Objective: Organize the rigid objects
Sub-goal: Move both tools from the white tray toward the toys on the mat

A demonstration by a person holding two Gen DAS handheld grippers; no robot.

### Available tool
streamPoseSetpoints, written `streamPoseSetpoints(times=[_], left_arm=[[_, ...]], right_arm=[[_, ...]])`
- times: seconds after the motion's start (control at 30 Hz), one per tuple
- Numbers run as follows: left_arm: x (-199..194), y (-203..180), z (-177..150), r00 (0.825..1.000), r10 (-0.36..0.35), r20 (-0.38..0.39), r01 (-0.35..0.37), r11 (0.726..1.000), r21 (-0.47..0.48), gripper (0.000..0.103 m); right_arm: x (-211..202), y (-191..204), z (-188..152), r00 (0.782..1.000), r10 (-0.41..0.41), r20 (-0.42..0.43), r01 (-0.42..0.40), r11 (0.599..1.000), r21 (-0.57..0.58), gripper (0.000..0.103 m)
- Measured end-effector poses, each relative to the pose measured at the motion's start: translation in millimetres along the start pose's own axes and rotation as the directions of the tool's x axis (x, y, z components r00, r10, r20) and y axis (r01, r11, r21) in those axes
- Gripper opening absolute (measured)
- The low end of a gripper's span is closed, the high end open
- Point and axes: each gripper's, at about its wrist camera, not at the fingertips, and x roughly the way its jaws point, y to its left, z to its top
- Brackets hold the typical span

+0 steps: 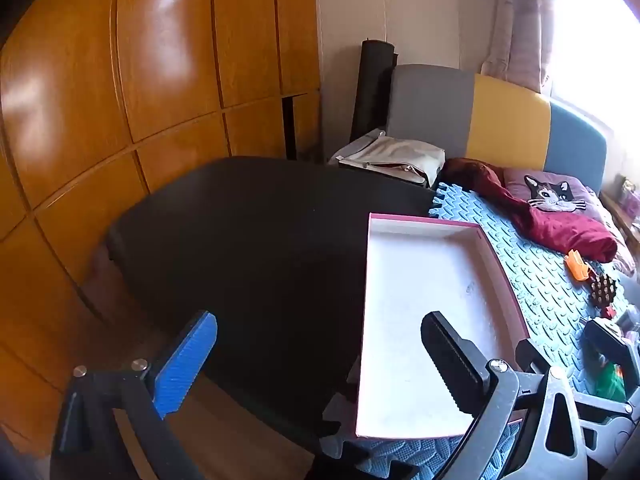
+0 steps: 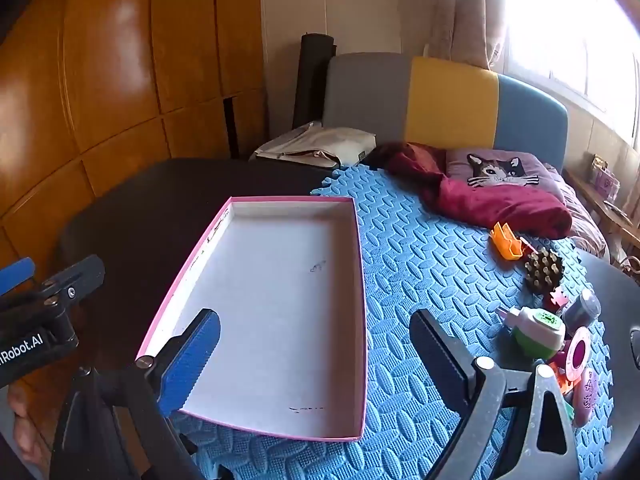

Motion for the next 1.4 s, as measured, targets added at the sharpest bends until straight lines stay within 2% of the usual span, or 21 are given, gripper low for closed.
streamPoseSetpoints(times=[0.13,0.17,0.6,1.03,1.4], left_arm=[[-0.5,-9.8,0.0,1.000,0.010,0.000,-0.010,1.000,0.010,0.103],[-0.6,-9.9,0.1,1.000,0.010,-0.001,-0.010,1.000,0.012,0.103],[3.4,-22.0,-3.8,1.000,-0.003,-0.022,0.004,0.999,0.046,0.103],[10.7,-40.8,-8.3,0.990,-0.121,-0.066,0.126,0.988,0.085,0.103],[12.2,-69.7,-13.5,0.975,-0.197,-0.100,0.209,0.969,0.131,0.103]], right_arm=[[25.0,-11.2,19.7,1.000,0.006,-0.004,-0.006,1.000,-0.001,0.097],[28.2,-12.4,18.8,0.999,0.011,-0.033,-0.010,1.000,0.019,0.097],[30.1,-23.1,26.3,1.000,-0.021,-0.018,0.021,1.000,0.001,0.097],[27.5,-68.1,28.2,0.997,-0.074,-0.015,0.075,0.996,0.044,0.097],[10.0,-119.9,33.1,0.989,-0.150,0.016,0.148,0.983,0.111,0.097]])
